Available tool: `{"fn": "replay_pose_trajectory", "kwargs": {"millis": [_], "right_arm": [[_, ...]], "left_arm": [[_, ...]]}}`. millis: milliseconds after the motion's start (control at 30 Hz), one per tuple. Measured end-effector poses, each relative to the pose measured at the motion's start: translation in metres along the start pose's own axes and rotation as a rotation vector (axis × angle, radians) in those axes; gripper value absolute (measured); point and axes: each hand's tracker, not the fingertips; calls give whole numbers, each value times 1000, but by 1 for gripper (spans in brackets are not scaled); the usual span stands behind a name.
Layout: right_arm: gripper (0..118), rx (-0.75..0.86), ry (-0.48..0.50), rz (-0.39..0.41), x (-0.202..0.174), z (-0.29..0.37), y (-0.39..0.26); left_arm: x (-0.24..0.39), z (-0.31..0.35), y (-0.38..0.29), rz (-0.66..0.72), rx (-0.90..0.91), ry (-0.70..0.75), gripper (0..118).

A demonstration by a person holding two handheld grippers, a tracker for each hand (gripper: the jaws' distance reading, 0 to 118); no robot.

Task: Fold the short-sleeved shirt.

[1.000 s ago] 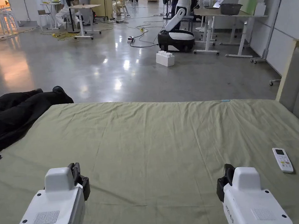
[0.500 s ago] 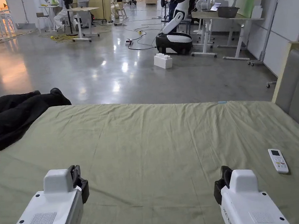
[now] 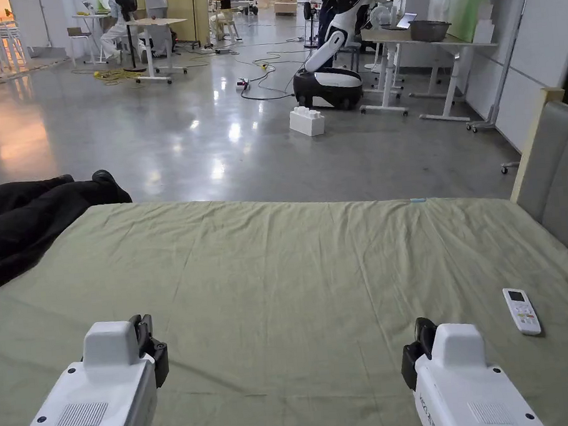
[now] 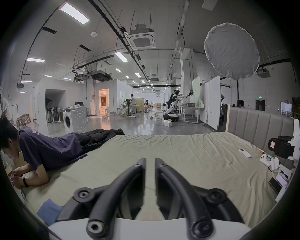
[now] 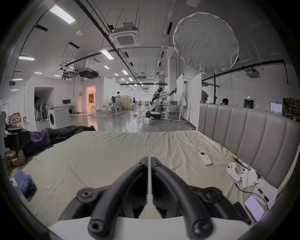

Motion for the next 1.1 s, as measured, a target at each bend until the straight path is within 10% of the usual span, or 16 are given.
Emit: {"fn": "replay_pose_trajectory", "kwargs": {"millis": [67,533,1100], "right_arm": [[60,-4,-6,0,-1,-1,0],[117,8,-49,12,3,2,-4],[118,38,17,9,5,2,3]], "left_arm": [[1,1,0,5,2,-6,65],[3,5,1,-29,38,38,99],[9,5,3,4,41,43,107]]}}
